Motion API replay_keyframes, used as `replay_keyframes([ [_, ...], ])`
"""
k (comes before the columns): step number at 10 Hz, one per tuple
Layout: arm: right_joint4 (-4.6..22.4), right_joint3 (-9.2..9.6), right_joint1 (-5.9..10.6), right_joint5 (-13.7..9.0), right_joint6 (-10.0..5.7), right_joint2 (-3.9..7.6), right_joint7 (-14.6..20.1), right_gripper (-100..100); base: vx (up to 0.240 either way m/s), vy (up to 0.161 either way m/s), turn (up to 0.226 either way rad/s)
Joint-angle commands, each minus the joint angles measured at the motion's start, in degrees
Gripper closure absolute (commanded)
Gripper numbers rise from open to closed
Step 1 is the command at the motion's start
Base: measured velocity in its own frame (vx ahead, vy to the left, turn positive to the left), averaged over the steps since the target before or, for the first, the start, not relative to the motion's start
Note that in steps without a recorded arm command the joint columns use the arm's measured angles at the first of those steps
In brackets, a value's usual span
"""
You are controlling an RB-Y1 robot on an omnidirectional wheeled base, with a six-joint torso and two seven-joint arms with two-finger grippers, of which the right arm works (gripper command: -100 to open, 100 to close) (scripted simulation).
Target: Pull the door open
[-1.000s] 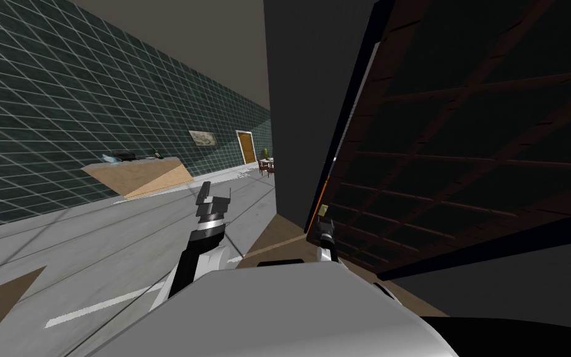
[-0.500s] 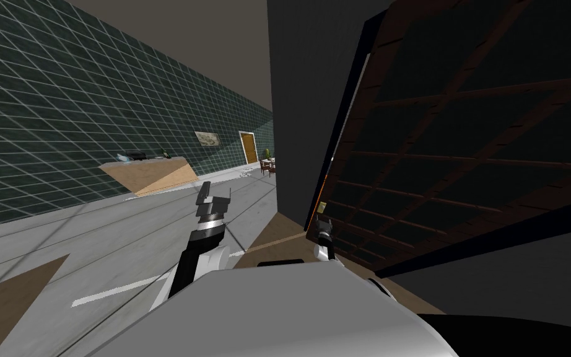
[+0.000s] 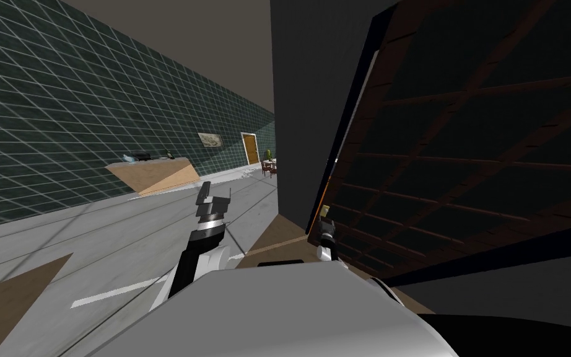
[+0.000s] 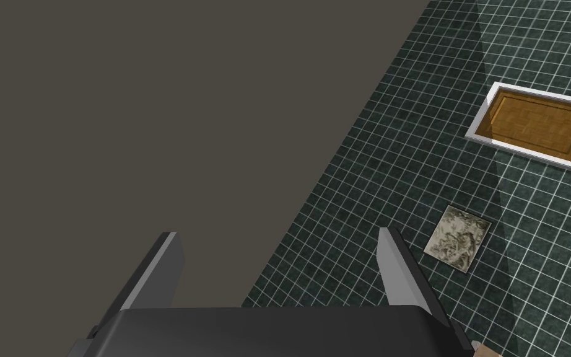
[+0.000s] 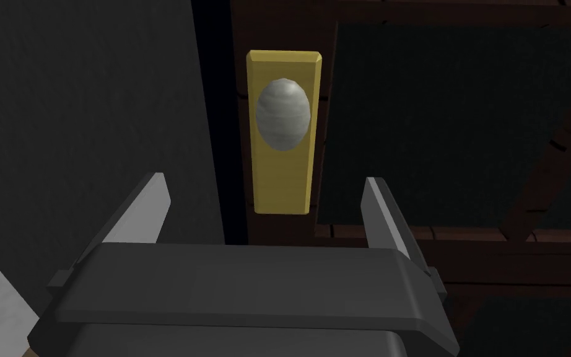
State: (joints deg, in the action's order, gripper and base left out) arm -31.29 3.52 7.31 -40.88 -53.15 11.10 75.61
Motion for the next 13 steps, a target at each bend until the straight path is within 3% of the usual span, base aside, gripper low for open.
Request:
replay_keyframes([
  [1, -1.0, -0.03, -1.49, -0.14, 0.4, 1.62, 1.43, -100, 0.154, -0.041, 0.059],
  [2, -0.82, 0.02, -2.05, -0.18, 0.28, 2.7, 2.7, -100, 0.196, -0.004, 0.091],
  [4, -0.82, 0.02, -2.05, -0.18, 0.28, 2.7, 2.7, -100, 0.101, -0.007, -0.003],
  [6, -0.48, 0.1, -3.12, -0.26, 0.06, 4.72, 5.08, -100, 0.088, -0.01, 0.047],
  [7, -0.48, 0.1, -3.12, -0.26, 0.06, 4.72, 5.08, -100, 0.107, -0.017, 0.023],
  [9, -0.16, 0.18, -4.1, -0.33, -0.14, 6.6, 7.3, -100, 0.149, 0.002, 0.044],
  [10, 0.1, 0.17, -3.54, -0.3, -0.12, 6.02, 6.58, -100, 0.086, 0.011, 0.012],
  [11, 0.1, 0.17, -3.54, -0.3, -0.12, 6.02, 6.58, 100, -0.016, -0.005, -0.025],
  [13, 0.1, 0.17, -3.54, -0.3, -0.12, 6.02, 6.58, 100, -0.03, -0.008, 0.004],
])
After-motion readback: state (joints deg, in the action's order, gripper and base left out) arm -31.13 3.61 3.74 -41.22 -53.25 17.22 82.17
